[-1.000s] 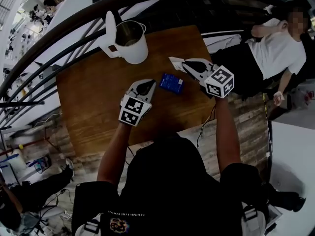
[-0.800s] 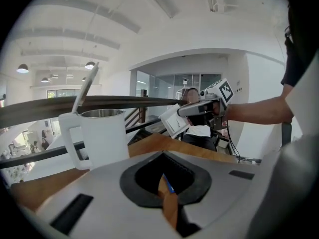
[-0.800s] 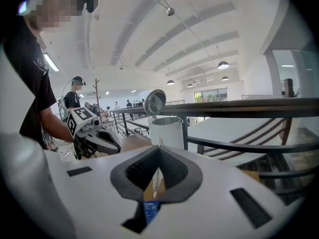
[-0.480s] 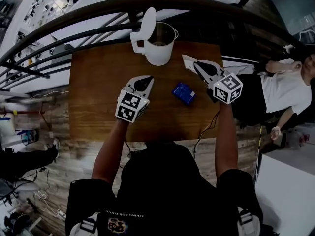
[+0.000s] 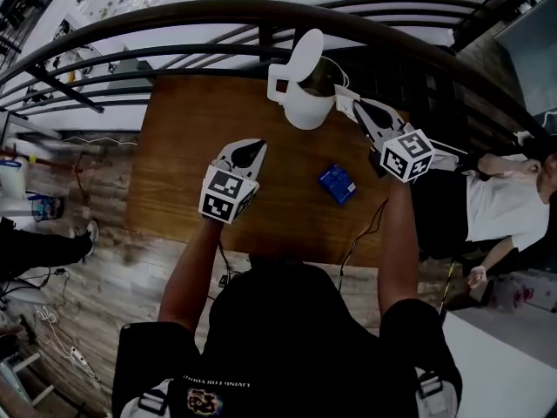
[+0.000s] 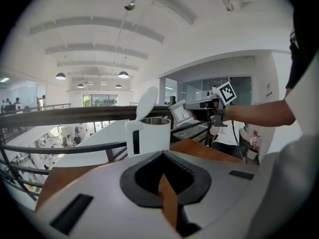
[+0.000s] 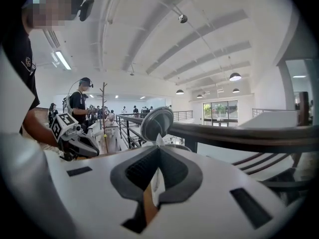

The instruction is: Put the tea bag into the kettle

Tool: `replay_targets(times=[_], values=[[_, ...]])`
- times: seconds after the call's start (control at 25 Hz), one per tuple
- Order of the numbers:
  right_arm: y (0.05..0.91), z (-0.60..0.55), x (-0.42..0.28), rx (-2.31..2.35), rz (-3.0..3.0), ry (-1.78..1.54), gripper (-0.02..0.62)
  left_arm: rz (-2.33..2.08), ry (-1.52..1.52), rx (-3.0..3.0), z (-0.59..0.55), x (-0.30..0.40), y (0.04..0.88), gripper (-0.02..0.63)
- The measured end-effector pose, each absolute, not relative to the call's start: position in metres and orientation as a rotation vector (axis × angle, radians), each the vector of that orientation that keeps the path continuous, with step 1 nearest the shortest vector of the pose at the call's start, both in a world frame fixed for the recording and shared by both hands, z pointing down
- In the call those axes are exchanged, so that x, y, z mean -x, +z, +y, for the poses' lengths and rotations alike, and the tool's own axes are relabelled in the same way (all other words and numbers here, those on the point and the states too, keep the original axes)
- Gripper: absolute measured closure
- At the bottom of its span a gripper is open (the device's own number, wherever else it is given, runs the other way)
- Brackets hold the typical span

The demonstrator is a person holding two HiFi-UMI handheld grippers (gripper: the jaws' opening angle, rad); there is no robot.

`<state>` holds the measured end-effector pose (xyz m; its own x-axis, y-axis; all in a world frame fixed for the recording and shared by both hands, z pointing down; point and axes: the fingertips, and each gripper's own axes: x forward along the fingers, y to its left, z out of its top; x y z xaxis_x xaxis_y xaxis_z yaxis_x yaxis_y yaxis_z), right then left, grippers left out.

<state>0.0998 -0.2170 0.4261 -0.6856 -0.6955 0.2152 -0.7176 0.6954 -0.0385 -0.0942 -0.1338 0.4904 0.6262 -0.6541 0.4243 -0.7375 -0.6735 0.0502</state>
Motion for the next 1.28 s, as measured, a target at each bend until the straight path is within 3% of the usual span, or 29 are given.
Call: replay_targets(times=[0.6,1.28], values=[[0.411,-0.28,-0.063,-1.235,-2.715,0.187,0.575,-1.283,0.5,-2.544,-0.132,0.153,0.487,0.601],[0.435,-0.298,-0.056,-1.324,-2.65,0.265,0.572,-1.279,0.498,-2.543,-0.134,0.165,0.49,0.601]])
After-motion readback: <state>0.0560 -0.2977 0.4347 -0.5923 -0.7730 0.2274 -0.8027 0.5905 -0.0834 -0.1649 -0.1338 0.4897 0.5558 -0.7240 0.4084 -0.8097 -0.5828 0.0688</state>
